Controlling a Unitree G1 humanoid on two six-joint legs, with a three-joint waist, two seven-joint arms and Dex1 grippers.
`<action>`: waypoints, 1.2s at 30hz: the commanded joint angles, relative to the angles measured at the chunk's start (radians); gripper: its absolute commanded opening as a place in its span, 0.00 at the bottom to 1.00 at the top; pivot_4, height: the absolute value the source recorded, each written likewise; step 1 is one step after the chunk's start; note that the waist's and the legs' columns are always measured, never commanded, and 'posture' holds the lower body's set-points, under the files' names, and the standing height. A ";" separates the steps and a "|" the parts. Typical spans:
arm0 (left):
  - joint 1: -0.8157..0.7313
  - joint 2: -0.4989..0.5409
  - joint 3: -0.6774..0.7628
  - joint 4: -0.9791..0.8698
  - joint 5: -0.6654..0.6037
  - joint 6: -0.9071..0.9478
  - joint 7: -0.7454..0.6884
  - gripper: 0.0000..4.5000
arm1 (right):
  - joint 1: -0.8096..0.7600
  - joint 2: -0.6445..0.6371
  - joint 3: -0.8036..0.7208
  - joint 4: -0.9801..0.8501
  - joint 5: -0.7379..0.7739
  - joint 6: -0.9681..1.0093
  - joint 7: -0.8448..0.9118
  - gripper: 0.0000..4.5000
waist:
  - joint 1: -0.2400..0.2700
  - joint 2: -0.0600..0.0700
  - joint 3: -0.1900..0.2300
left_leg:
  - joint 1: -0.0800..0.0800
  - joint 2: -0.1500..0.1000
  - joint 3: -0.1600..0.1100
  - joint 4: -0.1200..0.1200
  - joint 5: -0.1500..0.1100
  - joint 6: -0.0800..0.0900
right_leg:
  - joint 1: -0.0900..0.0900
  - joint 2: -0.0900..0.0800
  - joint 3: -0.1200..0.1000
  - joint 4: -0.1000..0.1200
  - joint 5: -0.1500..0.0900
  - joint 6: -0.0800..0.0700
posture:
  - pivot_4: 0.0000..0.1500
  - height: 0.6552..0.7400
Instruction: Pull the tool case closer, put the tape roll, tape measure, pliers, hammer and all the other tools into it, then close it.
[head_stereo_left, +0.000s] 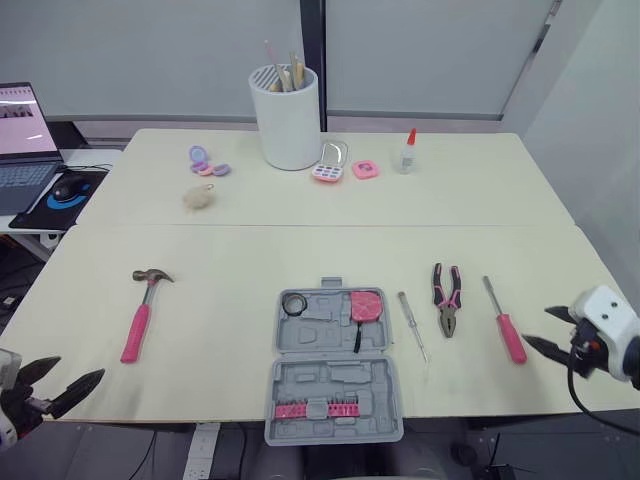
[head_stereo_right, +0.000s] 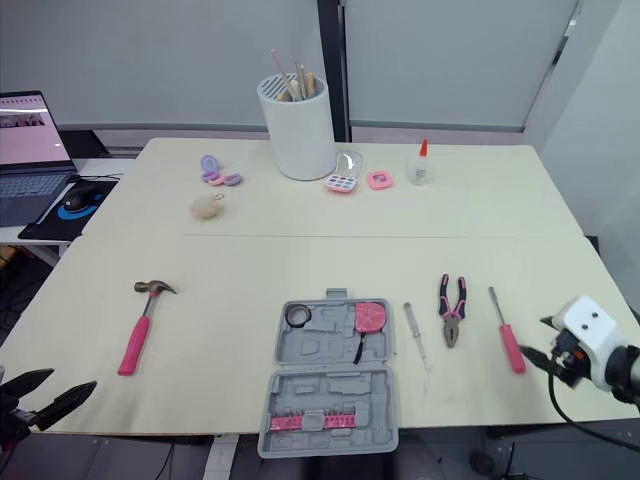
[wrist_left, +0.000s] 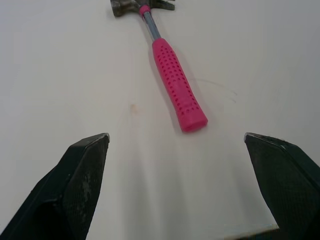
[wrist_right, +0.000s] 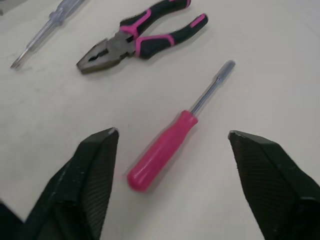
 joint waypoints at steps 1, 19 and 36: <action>0.002 0.020 0.037 -0.008 -0.019 -0.007 -0.002 1.00 | 0.033 -0.016 -0.053 -0.047 0.024 -0.017 0.019 0.99 | 0.000 -0.001 -0.001 | 0.000 0.000 0.000 0.000 0.000 0.000 | 0.000 0.000 0.000 0.000 0.000 0.000 | 1.00 0.97; -0.011 0.063 0.005 0.048 -0.005 -0.012 -0.068 1.00 | 0.010 -0.120 -0.043 0.045 0.065 -0.089 0.136 0.99 | -0.001 -0.003 -0.002 | 0.000 0.000 0.001 -0.005 0.000 0.000 | 0.001 0.000 0.000 -0.007 0.001 -0.002 | 1.00 0.97; 0.041 0.079 0.004 -0.064 -0.007 -0.073 -0.151 1.00 | -0.021 -0.109 -0.031 0.076 0.036 -0.202 0.111 0.99 | -0.002 -0.004 -0.002 | 0.000 0.000 0.002 -0.006 0.000 0.000 | 0.001 0.000 0.000 -0.007 0.001 -0.002 | 1.00 0.97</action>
